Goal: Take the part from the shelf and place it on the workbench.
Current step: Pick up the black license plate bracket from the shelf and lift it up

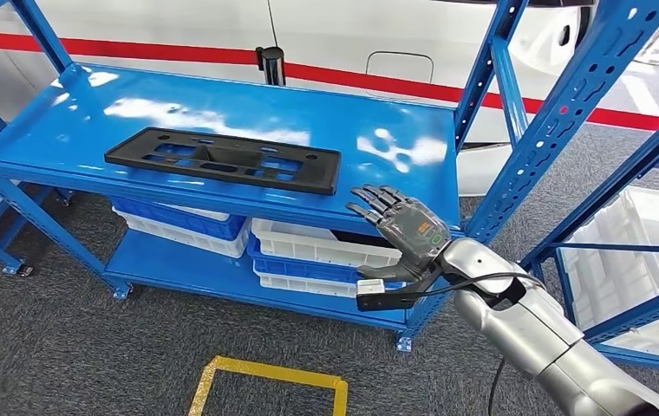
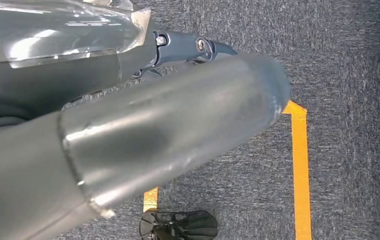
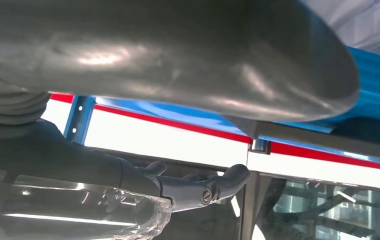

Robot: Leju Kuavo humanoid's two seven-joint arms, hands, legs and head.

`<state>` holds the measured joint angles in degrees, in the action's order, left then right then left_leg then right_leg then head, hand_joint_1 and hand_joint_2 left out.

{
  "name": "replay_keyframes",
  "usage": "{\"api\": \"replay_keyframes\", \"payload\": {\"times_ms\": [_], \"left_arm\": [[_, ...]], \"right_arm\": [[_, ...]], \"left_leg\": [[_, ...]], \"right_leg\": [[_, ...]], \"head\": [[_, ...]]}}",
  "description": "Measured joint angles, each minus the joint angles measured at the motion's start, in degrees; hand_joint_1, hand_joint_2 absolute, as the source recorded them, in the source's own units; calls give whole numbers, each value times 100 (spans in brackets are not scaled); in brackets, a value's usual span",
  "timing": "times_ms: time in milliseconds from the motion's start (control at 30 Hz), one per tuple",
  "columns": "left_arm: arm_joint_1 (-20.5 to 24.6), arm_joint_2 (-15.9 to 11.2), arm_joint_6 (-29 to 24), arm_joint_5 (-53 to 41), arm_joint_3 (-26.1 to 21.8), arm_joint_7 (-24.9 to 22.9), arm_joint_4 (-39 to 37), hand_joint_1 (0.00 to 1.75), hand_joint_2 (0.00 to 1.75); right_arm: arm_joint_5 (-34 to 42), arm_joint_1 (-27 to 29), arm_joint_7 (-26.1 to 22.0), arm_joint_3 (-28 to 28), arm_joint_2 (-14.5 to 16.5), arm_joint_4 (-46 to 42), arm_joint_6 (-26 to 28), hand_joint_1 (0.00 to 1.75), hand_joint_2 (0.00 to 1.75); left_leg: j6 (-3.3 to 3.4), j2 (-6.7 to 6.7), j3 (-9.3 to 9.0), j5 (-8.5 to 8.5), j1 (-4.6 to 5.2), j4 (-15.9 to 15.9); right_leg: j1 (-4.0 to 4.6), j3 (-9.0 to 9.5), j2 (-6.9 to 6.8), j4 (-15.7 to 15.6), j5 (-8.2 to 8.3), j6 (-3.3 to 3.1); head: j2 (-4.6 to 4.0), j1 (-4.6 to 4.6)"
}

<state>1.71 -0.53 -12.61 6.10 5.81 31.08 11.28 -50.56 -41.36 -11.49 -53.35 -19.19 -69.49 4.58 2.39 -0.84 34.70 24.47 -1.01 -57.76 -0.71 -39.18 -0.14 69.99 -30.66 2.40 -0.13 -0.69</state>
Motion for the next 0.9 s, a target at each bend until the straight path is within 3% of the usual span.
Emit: {"api": "replay_keyframes", "payload": {"times_ms": [33,100,167,267,300,367,400,433,467,500,567,600,667,833,900], "left_arm": [[0,3,-1,2,0,1,0,0,0],[0,7,-4,14,0,3,0,0,0],[-4,8,-9,24,0,5,0,0,0],[-11,5,-13,26,1,14,0,0,0],[-12,4,-14,26,2,17,0,0,0],[-16,2,-14,33,2,21,0,0,0],[-18,1,-14,36,2,22,0,0,0],[-21,1,-14,39,2,22,0,0,0],[-22,-1,-14,38,2,22,0,0,0],[-23,-4,-15,36,2,22,0,0,0],[-20,-11,-15,27,2,22,0,0,0],[-13,-14,-15,21,2,21,0,0,0],[0,-15,-16,12,2,18,0,0,0],[7,-13,-55,7,2,27,2,0,0],[9,-15,-76,7,2,38,9,0,0]], "right_arm": [[2,-17,-6,-2,7,1,-4,0,0],[9,-67,-23,-5,28,2,-15,0,0],[17,-108,-43,-20,60,5,-23,0,0],[22,-150,-63,-38,118,7,-26,0,0],[27,-163,-69,-41,142,9,-26,0,0],[34,-176,-79,-62,196,19,-26,0,0],[36,-176,-82,-79,220,28,-25,0,0],[38,-175,-85,-99,244,40,-25,0,0],[43,-174,-87,-113,267,51,-22,0,0],[49,-176,-87,-123,290,62,-18,0,0],[66,-191,-88,-127,339,72,-8,0,0],[76,-201,-88,-127,361,75,-3,0,0],[106,-216,-88,-128,409,81,17,0,0],[297,-255,-150,-129,661,143,210,0,0],[379,-283,-217,-132,792,192,320,0,87]], "left_leg": [[-8,-14,-5,1,-1,-1],[-54,-34,-3,8,20,-10],[-120,-42,4,5,37,-7],[-211,-14,63,109,8,-139],[-238,4,162,256,-2,-366],[-288,29,509,658,-13,-1122],[-310,34,682,797,-17,-1478],[-328,40,788,832,-24,-1678],[-340,51,780,747,-37,-1642],[-346,67,666,576,-52,-1397],[-349,130,273,204,-72,-598],[-334,145,132,106,-72,-308],[-298,148,34,58,-61,-75],[-234,97,50,44,22,-78],[-204,94,52,45,39,-80]], "right_leg": [[-7,223,3,-438,164,28],[16,560,9,-1106,401,6],[56,629,11,-1264,463,-62],[-17,652,-5,-1305,510,-179],[-46,662,-13,-1321,523,-228],[-44,661,-23,-1324,521,-286],[-41,660,-25,-1323,518,-288],[-41,660,-26,-1321,517,-288],[-42,663,-27,-1318,516,-286],[-45,670,-28,-1315,513,-282],[-24,671,-27,-1286,491,-249],[-4,662,-26,-1269,475,-222],[57,640,-28,-1231,442,-195],[75,644,-64,-1256,446,-187],[65,646,-72,-1267,451,-178]], "head": [[0,2],[0,-1],[0,-4],[0,-10],[0,-15],[0,-26],[0,-25],[0,-26],[0,-27],[0,-26],[0,-28],[0,-25],[0,-20],[0,-16],[0,-16]]}}
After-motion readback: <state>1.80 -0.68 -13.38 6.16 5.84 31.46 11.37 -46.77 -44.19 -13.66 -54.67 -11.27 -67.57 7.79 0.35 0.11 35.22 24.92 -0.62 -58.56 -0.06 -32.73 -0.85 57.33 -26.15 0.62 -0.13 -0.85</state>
